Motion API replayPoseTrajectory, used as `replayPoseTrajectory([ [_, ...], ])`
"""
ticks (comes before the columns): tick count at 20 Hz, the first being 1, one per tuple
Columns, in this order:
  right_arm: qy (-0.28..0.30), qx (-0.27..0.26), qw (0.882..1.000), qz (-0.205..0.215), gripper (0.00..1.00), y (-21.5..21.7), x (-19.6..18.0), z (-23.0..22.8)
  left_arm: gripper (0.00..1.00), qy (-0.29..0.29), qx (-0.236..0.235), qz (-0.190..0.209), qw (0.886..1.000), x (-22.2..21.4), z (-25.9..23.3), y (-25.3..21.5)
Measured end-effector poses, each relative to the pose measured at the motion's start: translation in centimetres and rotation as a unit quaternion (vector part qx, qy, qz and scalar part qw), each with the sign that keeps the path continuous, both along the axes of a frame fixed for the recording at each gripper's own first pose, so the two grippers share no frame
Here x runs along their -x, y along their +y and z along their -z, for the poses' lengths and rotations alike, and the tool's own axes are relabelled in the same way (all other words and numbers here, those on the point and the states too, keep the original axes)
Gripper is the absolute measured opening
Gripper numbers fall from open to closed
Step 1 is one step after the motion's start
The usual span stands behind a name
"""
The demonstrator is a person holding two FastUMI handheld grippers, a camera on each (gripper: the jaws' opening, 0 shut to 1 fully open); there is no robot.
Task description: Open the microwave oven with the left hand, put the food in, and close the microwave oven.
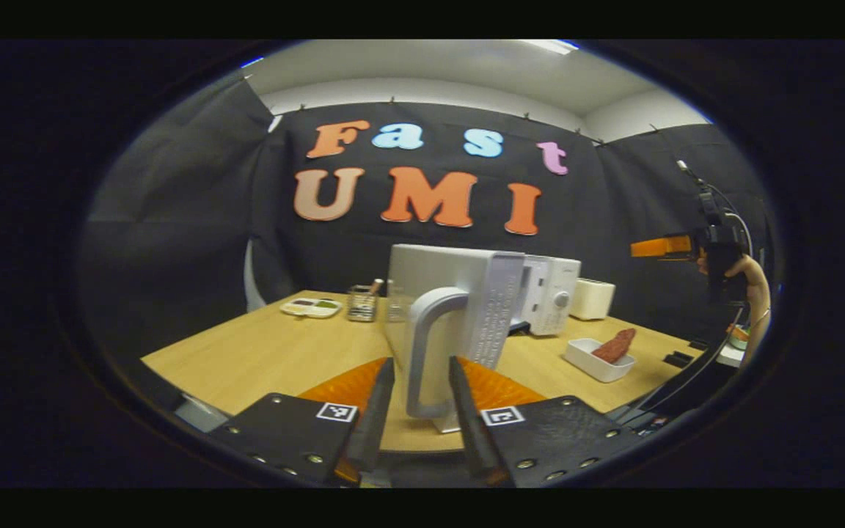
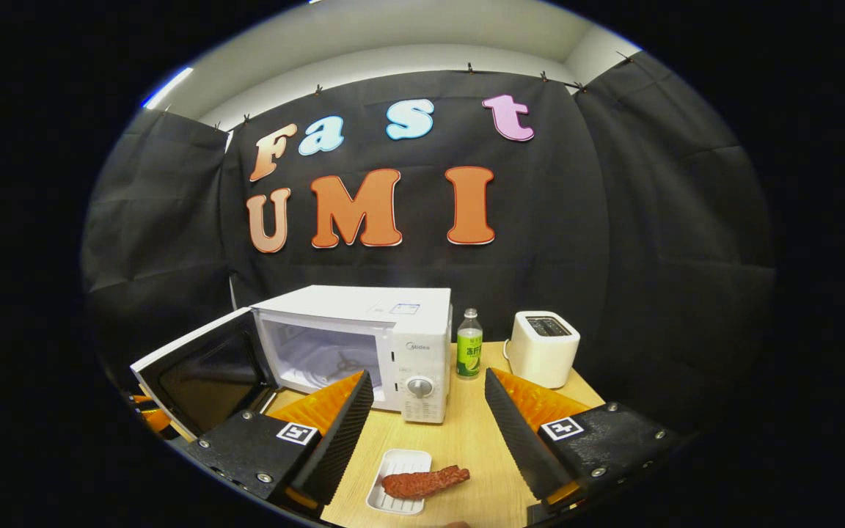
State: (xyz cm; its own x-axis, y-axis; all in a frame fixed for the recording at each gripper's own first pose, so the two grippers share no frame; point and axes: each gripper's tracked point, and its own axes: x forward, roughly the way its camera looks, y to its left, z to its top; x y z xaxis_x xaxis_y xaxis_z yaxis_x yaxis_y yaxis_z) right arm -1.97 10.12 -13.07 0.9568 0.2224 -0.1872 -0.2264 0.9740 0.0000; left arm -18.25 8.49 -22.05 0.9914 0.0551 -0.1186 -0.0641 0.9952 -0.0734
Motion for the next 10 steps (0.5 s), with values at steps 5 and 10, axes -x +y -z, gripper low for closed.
replayPoseTrajectory([
  [5,0.008,-0.022,1.0,-0.002,0.95,1.0,0.5,1.2,0.92,-0.006,0.019,-0.079,0.997,3.0,-1.8,5.6],
  [10,0.006,-0.043,0.999,0.021,0.95,0.0,0.9,2.9,0.92,-0.021,-0.024,-0.119,0.992,3.5,-3.6,9.6],
])
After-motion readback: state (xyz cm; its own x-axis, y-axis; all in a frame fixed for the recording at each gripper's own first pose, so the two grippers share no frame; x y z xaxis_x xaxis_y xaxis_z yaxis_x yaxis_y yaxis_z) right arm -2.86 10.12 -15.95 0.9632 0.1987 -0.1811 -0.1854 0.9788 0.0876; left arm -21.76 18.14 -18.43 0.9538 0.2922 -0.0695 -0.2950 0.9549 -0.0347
